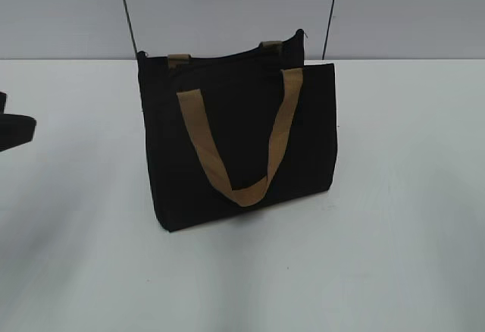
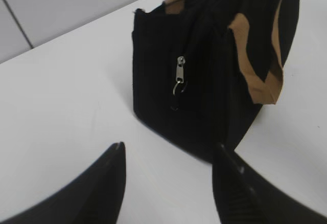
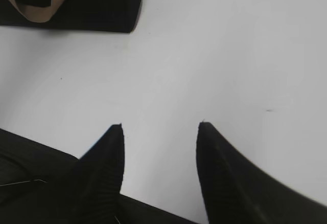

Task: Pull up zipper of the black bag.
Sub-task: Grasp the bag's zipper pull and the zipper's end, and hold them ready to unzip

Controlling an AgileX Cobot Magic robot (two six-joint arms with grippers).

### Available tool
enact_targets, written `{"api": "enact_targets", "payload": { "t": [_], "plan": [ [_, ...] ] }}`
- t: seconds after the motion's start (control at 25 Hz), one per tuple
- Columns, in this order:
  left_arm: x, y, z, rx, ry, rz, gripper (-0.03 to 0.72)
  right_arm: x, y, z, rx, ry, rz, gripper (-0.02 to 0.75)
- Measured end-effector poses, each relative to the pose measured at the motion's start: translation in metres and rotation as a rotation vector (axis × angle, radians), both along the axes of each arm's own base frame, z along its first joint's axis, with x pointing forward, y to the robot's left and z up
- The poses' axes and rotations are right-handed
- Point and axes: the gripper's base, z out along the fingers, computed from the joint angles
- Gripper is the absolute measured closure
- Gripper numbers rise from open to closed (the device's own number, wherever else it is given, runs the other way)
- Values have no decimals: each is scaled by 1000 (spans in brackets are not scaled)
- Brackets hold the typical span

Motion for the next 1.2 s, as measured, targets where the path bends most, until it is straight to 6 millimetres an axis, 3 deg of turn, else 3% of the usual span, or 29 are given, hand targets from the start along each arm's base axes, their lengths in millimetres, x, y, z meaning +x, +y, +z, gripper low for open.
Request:
{"api": "enact_targets", "payload": {
  "t": [0.4,0.64,0.84,1.2],
  "plan": [
    [63,-9,-58,70,26,-148,258,0,3,1,10,-10,36,372],
    [83,-17,-91,50,7,-254,257,5,3,5,10,-12,39,372],
    [92,-22,-121,78,9,-388,257,26,3,25,12,-1,37,372],
    [132,-38,-137,82,-7,-463,258,67,3,42,7,47,53,372]
  ]
}}
